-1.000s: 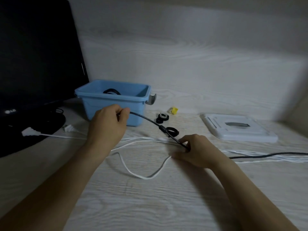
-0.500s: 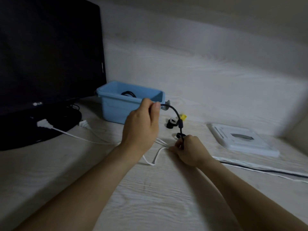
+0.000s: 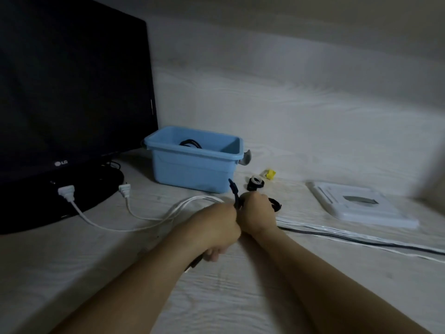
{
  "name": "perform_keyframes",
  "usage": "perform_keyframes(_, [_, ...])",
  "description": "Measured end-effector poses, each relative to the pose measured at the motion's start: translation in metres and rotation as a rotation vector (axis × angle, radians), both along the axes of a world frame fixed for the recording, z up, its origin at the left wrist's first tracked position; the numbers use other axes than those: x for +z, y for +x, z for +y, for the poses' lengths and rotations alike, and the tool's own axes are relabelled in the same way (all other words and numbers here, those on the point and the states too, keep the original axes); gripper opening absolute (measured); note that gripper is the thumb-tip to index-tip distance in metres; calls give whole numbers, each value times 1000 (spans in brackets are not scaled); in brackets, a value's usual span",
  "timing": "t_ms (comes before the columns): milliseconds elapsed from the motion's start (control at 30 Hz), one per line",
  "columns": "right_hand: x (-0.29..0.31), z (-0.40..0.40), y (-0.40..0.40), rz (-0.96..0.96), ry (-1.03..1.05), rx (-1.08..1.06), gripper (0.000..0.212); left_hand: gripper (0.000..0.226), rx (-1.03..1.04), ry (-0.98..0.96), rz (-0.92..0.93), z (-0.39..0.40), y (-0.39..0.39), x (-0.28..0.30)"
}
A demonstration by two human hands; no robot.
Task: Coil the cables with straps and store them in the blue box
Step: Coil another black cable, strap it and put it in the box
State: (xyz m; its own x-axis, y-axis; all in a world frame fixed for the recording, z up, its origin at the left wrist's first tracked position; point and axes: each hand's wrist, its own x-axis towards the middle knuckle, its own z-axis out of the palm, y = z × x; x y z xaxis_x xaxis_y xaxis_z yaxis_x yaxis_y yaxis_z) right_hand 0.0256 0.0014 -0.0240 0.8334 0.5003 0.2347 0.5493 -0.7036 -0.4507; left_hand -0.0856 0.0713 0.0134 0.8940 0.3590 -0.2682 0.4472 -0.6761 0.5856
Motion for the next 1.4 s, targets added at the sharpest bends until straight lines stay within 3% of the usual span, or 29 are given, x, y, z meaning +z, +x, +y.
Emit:
perform_keyframes(67, [-2, -6, 7, 10, 38, 58, 12, 24, 6, 90, 131, 6, -3, 2])
perform_keyframes(167, [-1, -19, 14, 44, 51, 132, 12, 20, -9, 456, 11, 26, 2, 3])
perform_keyframes(333, [8, -44, 15, 218, 217, 159, 21, 31, 6, 557, 215, 45, 6, -5])
perform_keyframes(400, [17, -57, 12, 278, 394, 157, 17, 34, 49, 640, 181, 45, 9, -9])
perform_keyframes(467, [26, -72, 10, 189, 464, 156, 17, 34, 138, 719, 52, 49, 13, -11])
perform_keyframes(567, [36, -93, 7, 76, 424, 178, 19, 15, 291, 677, -228, 50, 10, -8])
perform_keyframes(733, [23, -105, 7, 58, 426, 179, 27, 14, 348, 619, -665, 40, 5, 7])
perform_keyframes(800, [16, -107, 10, 92, 422, 184, 32, 24, 320, 622, -706, 36, 5, 7])
perform_keyframes(900, [9, -110, 17, 126, 302, 199, 34, 44, 300, 562, -595, 39, 6, 2])
perform_keyframes(1033, [2, -111, 21, 102, 120, 218, 31, 42, 273, 521, -614, 43, 5, 1])
perform_keyframes(1133, [0, -111, 21, 99, 106, 243, 29, 43, 238, 174, -626, 32, 4, 9])
perform_keyframes(1233, [-2, -109, 21, 84, 94, 259, 28, 28, 102, -608, -513, 25, 0, 21])
perform_keyframes(1300, [-2, -109, 20, 86, 75, 281, 28, 21, -57, -1009, -479, 25, -5, 28])
perform_keyframes(1333, [-2, -110, 20, 100, 83, 290, 27, 26, -127, -1126, -481, 25, -7, 30])
perform_keyframes(1400, [-1, -112, 19, 113, 111, 286, 29, 39, -208, -1178, -494, 25, -10, 30])
